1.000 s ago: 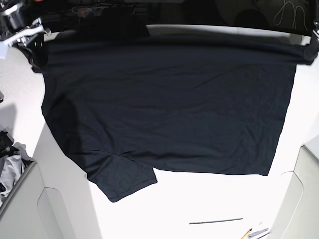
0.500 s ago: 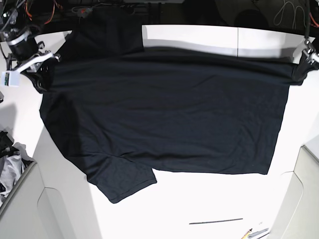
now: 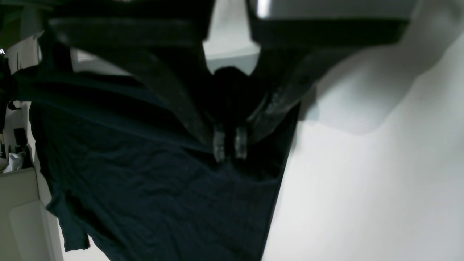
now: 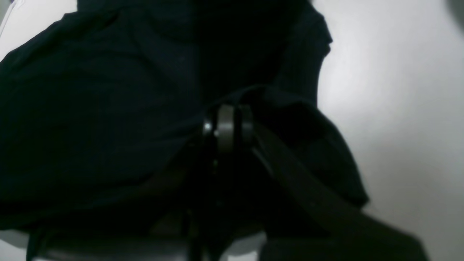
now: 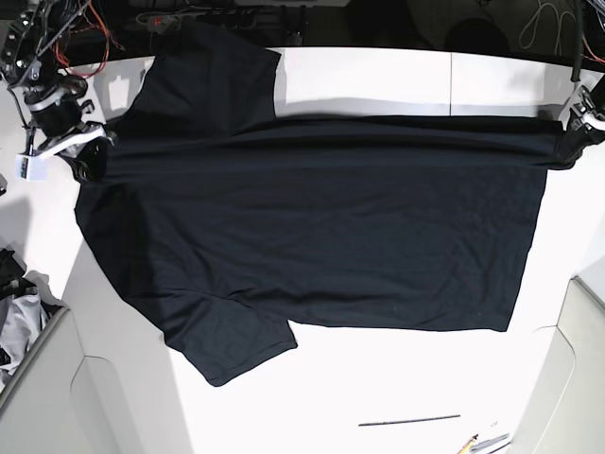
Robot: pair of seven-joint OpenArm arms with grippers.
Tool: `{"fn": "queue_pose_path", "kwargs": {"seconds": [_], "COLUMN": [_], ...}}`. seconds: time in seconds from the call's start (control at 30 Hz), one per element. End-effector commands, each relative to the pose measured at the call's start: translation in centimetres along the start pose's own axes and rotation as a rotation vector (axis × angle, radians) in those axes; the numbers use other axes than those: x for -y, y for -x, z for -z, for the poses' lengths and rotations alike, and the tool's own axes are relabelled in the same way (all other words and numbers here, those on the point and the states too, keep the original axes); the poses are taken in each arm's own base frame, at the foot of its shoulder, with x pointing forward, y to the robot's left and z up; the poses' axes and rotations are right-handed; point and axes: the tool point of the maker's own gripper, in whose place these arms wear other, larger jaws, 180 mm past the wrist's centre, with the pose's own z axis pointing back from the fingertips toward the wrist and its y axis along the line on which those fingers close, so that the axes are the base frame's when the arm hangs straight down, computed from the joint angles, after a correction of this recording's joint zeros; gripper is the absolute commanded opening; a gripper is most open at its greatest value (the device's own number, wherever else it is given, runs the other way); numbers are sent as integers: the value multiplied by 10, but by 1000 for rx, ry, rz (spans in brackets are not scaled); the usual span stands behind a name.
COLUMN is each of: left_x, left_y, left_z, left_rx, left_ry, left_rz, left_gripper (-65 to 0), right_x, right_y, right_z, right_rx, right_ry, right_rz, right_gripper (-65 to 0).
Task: Fold the T-shirt properly
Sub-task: 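Lift the grasped shirt edge with both grippers and drag it toward the robot, then open the right gripper and raise it off the shirt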
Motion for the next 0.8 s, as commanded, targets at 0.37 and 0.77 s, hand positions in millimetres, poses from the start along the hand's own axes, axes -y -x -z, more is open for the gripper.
{"fn": "queue_pose_path", "kwargs": {"seconds": [0.37,0.77], "left_x": [-13,0], "left_y": [-26,-7], "left_z": [-5,17], "left_rx": [76,25], "left_ry": [-83,-51], "left_rz": [110,159], "left_gripper": [-650,-650], "right_x": [10,10], "right_y": [-12,-12], "right_z": [6,6], "right_rx": [47,47], "right_ry": [19,19], "right_rz": [7,7], "right_gripper": [-650,-650]}}
